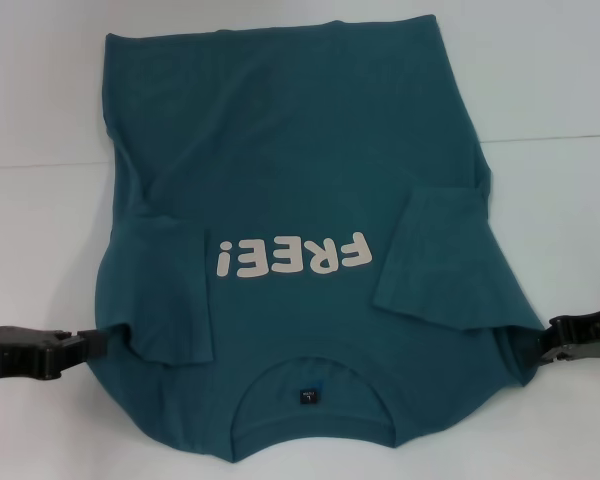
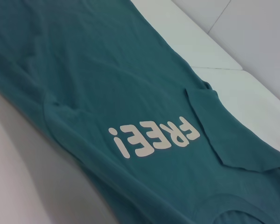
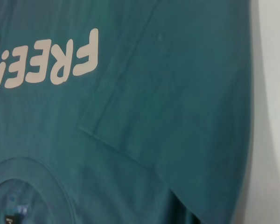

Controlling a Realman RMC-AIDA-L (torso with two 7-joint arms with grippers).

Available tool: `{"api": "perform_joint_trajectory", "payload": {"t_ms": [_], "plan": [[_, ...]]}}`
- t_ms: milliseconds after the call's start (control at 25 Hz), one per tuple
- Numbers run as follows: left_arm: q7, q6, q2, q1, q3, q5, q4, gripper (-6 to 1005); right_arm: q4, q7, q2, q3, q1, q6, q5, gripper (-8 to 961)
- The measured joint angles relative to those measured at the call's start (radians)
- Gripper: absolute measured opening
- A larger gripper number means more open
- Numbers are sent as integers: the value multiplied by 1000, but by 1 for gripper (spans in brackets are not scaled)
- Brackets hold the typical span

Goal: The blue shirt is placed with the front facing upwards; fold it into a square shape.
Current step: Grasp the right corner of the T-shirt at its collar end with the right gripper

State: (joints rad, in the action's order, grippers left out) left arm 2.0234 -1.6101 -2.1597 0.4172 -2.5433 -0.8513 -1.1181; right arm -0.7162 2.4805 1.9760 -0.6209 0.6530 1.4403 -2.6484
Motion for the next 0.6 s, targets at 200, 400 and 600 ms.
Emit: {"api": "perform_joint_trajectory", "payload": {"t_ms": [200, 400, 600], "plan": [[0, 0, 0, 0, 0, 0, 0, 34, -4, -12, -1, -4, 0, -3, -2, 35], [0, -1, 0, 0, 0, 0, 0, 34, -8, -13, -5, -14, -5, -2, -3, 22], [0, -4, 0, -2, 0, 0, -1, 34, -22, -14, -18, -8, -10, 28, -1, 22]]}}
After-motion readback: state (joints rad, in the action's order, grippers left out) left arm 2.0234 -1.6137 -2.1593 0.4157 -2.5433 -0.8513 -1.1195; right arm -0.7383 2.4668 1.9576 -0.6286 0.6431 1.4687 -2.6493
